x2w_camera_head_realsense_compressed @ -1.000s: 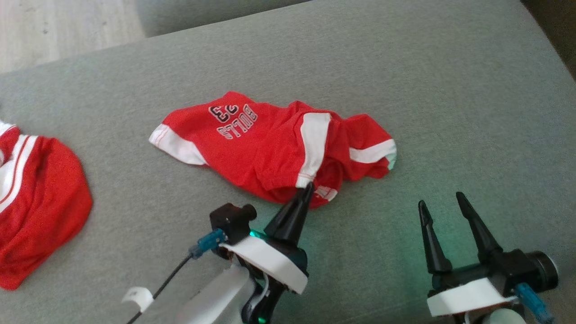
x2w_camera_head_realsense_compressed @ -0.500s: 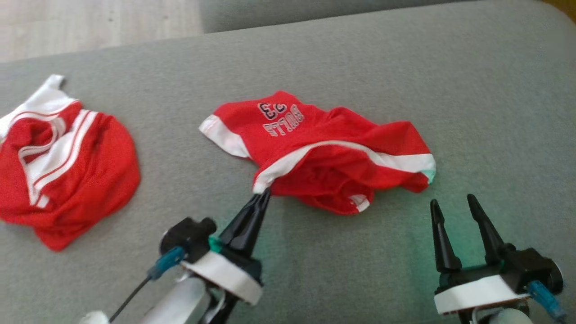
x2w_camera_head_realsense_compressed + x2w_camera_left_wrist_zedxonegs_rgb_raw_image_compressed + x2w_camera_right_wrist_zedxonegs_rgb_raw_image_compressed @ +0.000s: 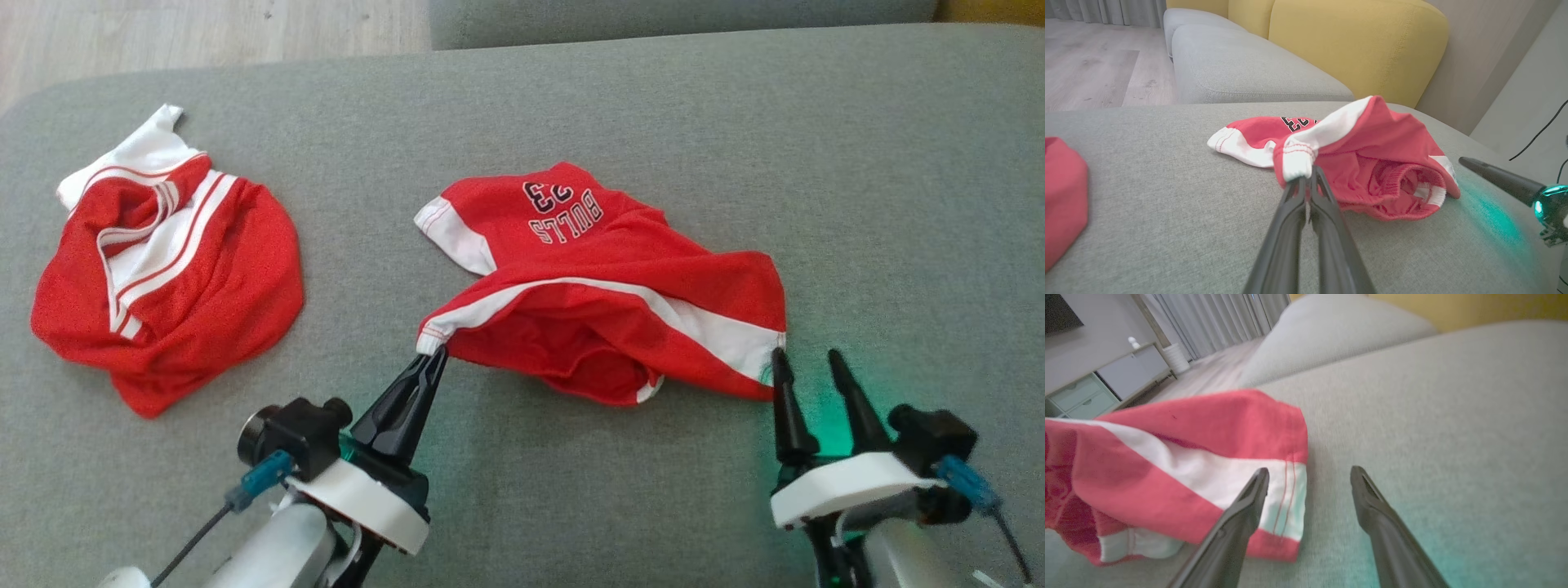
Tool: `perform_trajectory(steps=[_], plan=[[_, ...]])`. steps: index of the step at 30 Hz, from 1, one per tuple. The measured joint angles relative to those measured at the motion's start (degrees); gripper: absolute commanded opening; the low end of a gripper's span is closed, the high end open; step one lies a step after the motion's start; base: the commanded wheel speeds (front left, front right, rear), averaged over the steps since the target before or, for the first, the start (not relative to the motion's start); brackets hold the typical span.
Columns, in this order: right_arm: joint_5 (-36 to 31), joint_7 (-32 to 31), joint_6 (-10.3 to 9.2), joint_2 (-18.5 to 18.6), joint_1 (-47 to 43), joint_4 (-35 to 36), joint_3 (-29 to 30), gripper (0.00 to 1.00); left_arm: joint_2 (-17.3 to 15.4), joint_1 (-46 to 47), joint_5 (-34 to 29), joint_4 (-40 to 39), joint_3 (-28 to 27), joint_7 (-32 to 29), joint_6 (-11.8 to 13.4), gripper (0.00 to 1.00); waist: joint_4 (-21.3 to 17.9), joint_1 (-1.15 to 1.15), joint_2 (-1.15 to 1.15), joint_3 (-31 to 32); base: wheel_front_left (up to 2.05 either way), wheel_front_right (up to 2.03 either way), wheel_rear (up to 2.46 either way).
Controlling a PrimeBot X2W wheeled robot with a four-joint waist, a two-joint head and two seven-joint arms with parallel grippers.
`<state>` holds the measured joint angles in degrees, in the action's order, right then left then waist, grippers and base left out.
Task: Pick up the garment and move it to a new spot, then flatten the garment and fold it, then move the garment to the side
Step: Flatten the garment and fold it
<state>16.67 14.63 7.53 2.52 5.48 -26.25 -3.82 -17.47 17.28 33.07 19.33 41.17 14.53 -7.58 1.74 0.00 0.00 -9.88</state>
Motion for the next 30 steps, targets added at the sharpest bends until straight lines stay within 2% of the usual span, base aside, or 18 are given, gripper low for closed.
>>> perform_trajectory(steps=[4,6,7,8,10,15,21,26,30], plan=[[0.9,0.0,0.00,0.3,3.0,-7.8,-3.8,1.00,0.0,0.1,-0.1,0.1,0.7,0.0,0.0,0.00,0.8,0.00,0.00,-0.2,0.00,0.00,0.00],[1.0,0.0,0.00,0.3,3.8,-9.4,-4.6,1.00,0.1,0.1,-0.1,0.2,1.0,0.0,0.0,0.00,1.0,0.00,0.00,-0.2,0.00,0.00,0.00],[1.0,0.0,0.00,0.3,4.7,-10.5,-5.1,0.95,0.1,0.1,-0.1,0.3,1.2,0.0,0.0,0.00,1.2,0.00,0.00,-0.3,0.00,0.00,0.00],[1.1,0.1,0.00,0.5,5.6,-11.5,-5.3,0.56,0.1,0.1,-0.3,0.3,1.3,0.0,0.0,0.00,1.4,0.00,0.00,-0.3,0.00,0.00,0.00],[1.6,0.1,0.00,1.1,7.1,-13.0,-5.7,0.00,0.1,0.1,-0.4,0.5,1.3,0.0,0.0,0.00,1.7,0.00,0.00,-0.2,0.00,0.00,0.00],[2.6,0.0,0.00,2.0,7.7,-12.2,-5.7,0.00,-0.6,0.1,-2.8,0.3,0.9,0.0,0.0,0.00,1.9,0.00,0.00,0.6,0.00,0.00,0.00],[2.3,0.0,0.00,4.3,7.7,0.9,1.5,0.00,-5.6,4.1,-7.8,-2.3,1.5,0.0,0.0,0.00,0.9,0.00,0.00,1.7,0.00,0.00,0.00],[1.9,0.0,0.00,7.3,12.1,8.8,3.8,0.00,-11.7,17.0,-10.1,-5.6,4.1,-0.8,0.0,0.00,-1.0,0.00,0.00,1.4,0.00,0.00,0.00],[2.5,-1.2,0.00,12.2,24.9,8.6,2.9,0.00,-14.7,31.8,-8.6,-6.8,10.1,-3.6,0.0,0.00,-2.1,0.00,0.00,-0.9,0.00,0.00,0.00]])
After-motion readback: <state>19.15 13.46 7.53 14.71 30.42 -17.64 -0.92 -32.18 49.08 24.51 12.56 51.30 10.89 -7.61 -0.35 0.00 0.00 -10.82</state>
